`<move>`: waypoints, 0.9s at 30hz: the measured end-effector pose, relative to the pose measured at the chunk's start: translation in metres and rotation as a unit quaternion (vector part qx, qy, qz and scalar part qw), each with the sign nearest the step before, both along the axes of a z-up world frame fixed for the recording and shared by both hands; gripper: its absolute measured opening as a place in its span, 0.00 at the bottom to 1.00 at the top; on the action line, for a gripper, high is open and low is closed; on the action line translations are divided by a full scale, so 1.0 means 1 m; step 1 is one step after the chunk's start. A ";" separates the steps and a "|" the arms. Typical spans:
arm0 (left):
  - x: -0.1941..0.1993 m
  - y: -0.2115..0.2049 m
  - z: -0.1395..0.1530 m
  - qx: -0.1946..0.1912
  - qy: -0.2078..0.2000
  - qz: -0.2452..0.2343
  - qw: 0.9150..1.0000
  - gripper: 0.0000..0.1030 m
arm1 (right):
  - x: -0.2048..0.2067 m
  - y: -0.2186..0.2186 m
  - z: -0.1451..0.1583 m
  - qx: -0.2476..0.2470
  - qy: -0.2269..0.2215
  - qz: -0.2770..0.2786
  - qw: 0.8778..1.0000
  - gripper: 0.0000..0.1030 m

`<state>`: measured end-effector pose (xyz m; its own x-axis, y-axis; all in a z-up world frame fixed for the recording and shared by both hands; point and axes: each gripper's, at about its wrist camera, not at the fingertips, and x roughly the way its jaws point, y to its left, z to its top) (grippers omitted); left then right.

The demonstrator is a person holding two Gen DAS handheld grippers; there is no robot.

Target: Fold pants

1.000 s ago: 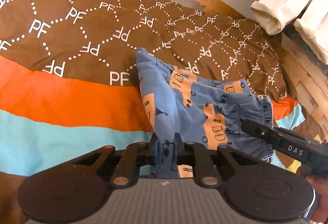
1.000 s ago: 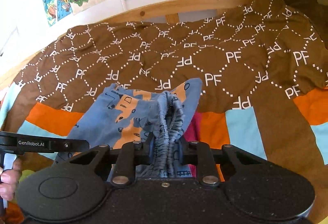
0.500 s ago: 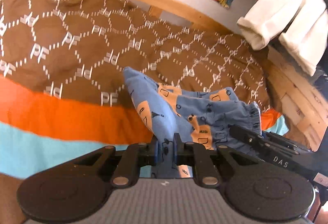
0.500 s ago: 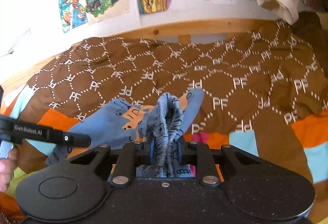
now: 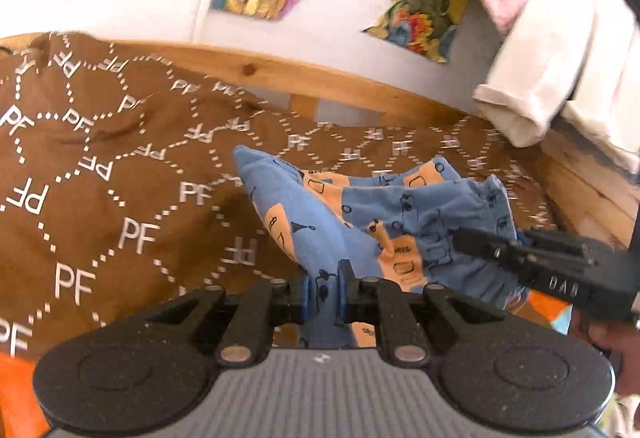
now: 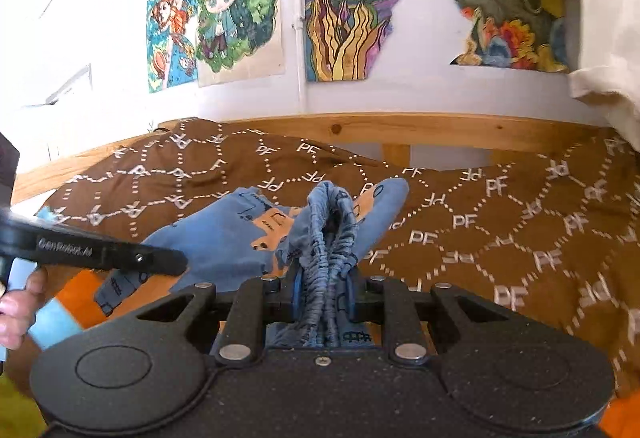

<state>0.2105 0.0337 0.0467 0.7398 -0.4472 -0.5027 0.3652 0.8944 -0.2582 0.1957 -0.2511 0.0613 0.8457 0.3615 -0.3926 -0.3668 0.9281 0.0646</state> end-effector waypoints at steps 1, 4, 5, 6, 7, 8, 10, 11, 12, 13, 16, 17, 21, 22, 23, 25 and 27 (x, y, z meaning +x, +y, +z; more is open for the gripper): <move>0.007 0.005 -0.006 -0.003 0.005 0.005 1.000 0.14 | 0.014 0.001 -0.003 0.000 0.007 0.003 1.000 0.21; 0.021 0.020 -0.030 -0.012 0.030 0.024 0.999 0.15 | 0.047 0.003 -0.019 0.015 0.049 0.010 0.999 0.21; 0.024 0.024 -0.038 -0.011 0.043 0.029 0.999 0.15 | 0.054 0.004 -0.027 0.018 0.063 0.011 0.998 0.22; 0.025 0.025 -0.045 -0.006 0.055 0.031 0.998 0.15 | 0.060 0.005 -0.035 0.019 0.079 0.013 0.997 0.22; 0.026 0.025 -0.049 0.001 0.062 0.030 0.998 0.16 | 0.063 0.007 -0.043 0.018 0.091 0.013 0.996 0.23; 0.026 0.024 -0.053 0.012 0.066 0.030 0.997 0.17 | 0.064 0.008 -0.050 0.017 0.101 0.011 0.995 0.24; 0.025 0.023 -0.058 0.020 0.069 0.034 0.997 0.23 | 0.063 0.009 -0.062 0.016 0.113 -0.003 0.993 0.27; 0.026 0.023 -0.059 0.018 0.073 0.037 0.996 0.26 | 0.060 0.007 -0.067 0.020 0.116 -0.010 0.993 0.31; 0.027 0.024 -0.061 0.014 0.077 0.039 0.996 0.27 | 0.060 0.004 -0.070 0.027 0.119 -0.019 0.992 0.33; 0.027 0.025 -0.061 0.009 0.082 0.042 0.996 0.30 | 0.059 0.002 -0.073 0.032 0.122 -0.026 0.992 0.37; 0.028 0.029 -0.064 0.002 0.092 0.052 0.994 0.39 | 0.059 -0.004 -0.076 0.037 0.124 -0.040 0.991 0.49; 0.028 0.029 -0.064 0.003 0.093 0.055 0.994 0.41 | 0.059 -0.004 -0.077 0.034 0.123 -0.044 0.991 0.54; 0.025 0.031 -0.062 0.015 0.092 0.061 0.994 0.47 | 0.059 -0.006 -0.074 0.021 0.114 -0.058 0.992 0.70; 0.026 0.030 -0.062 0.019 0.091 0.062 0.994 0.51 | 0.059 -0.007 -0.073 0.020 0.112 -0.064 0.991 0.75; 0.025 0.029 -0.061 0.023 0.091 0.063 0.994 0.55 | 0.057 -0.009 -0.072 0.021 0.110 -0.070 0.991 0.79; 0.024 0.029 -0.059 0.027 0.092 0.065 0.993 0.62 | 0.055 -0.012 -0.069 0.025 0.108 -0.080 0.991 0.85; 0.022 0.028 -0.055 0.025 0.090 0.068 0.993 0.71 | 0.050 -0.013 -0.065 0.029 0.104 -0.086 0.990 0.91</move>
